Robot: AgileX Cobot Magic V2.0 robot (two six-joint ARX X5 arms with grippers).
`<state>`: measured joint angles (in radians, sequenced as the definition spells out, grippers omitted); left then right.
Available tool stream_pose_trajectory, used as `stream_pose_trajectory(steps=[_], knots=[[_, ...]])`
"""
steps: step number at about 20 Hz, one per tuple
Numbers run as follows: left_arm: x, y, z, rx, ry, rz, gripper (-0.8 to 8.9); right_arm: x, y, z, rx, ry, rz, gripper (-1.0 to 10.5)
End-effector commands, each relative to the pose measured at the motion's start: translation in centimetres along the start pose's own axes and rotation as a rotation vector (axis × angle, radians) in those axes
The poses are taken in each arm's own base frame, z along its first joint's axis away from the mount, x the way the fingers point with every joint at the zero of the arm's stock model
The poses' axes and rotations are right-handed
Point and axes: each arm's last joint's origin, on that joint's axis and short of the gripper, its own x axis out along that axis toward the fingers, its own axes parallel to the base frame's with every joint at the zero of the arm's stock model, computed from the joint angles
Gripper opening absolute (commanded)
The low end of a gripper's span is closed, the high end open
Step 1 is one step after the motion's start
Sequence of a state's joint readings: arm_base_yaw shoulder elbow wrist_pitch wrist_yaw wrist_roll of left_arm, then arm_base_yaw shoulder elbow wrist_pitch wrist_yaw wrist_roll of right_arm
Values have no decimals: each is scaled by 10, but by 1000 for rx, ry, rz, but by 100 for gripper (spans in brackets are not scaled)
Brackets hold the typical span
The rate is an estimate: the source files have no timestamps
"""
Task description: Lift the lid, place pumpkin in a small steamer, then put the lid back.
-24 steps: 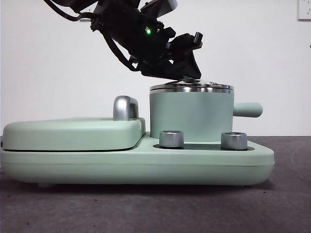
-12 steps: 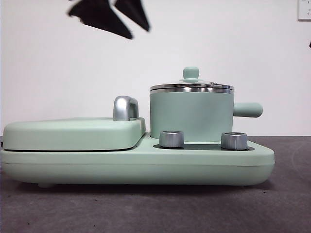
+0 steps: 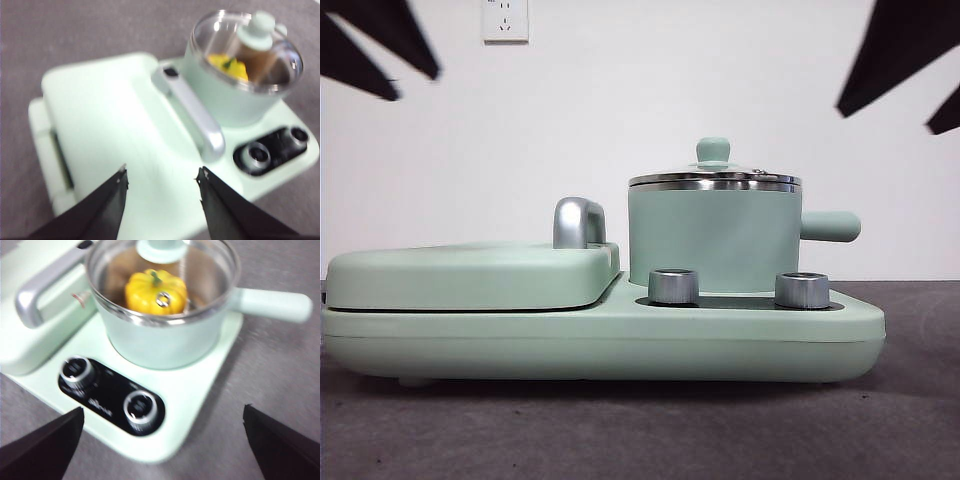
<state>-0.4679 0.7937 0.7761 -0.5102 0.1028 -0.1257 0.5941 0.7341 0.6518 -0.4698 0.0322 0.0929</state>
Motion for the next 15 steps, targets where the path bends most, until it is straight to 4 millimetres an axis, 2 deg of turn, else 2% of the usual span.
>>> stream_pose_trajectory(steps=[1, 5, 9, 15], knots=[[-14, 1, -7, -40, -12, 22, 226, 7, 3, 6, -11, -18, 28, 501], [-33, 2, -21, -63, -41, 73, 226, 16, 5, 9, -15, -20, 69, 501], [-48, 1, -24, -64, -92, 70, 226, 19, 7, 9, -16, -17, 87, 501], [-57, 0, -25, -61, -129, 64, 224, 18, 7, 9, -15, -18, 89, 501]])
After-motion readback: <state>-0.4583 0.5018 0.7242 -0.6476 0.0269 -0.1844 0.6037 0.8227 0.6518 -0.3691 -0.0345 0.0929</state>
